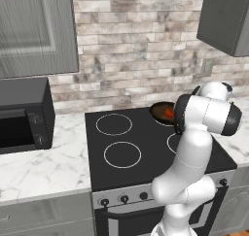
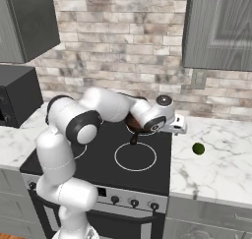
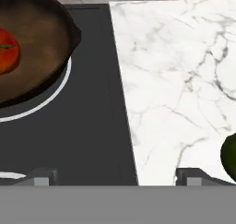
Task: Put the lime and tomato in the pan. Then turn on the rear right burner and set the heat to medium.
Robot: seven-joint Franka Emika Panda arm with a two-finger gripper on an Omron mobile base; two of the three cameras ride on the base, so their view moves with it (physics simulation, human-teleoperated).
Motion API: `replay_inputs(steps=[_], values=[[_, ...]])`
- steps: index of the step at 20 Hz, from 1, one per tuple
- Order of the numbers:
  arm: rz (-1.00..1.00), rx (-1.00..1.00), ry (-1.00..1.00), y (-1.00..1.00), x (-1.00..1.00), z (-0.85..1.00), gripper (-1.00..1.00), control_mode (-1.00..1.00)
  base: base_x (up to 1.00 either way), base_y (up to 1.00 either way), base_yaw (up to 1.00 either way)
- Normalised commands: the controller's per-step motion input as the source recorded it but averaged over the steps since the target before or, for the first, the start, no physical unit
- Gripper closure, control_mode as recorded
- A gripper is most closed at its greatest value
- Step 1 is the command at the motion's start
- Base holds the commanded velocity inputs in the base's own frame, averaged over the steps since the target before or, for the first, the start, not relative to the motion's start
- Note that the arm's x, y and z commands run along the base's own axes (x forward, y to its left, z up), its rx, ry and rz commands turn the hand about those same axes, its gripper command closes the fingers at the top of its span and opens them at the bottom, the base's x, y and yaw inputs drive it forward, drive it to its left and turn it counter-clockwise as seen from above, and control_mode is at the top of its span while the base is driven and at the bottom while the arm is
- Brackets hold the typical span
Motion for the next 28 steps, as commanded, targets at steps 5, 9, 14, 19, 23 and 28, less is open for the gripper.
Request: replay_inputs(steps=[5,9,14,19,23,28], values=[[0.09,0.00,0.00,-0.58,-0.20,0.03,-1.00,-1.00,0.00,0.00,0.00],[0.11,0.00,0.00,-0.45,-0.24,0.05,-1.00,-1.00,0.00,0.00,0.00],[0.03,0.00,0.10,-0.45,-0.02,0.02,-1.00,-1.00,0.00,0.00,0.00],[0.00,0.01,0.10,-0.20,0.02,-0.02,-1.00,-1.00,0.00,0.00,0.00],[0.00,0.00,0.01,-0.13,0.03,-0.04,-1.00,-1.00,0.00,0.00,0.00],[0.00,0.00,0.06,-0.44,0.13,-0.04,-1.00,-1.00,0.00,0.00,0.00]])
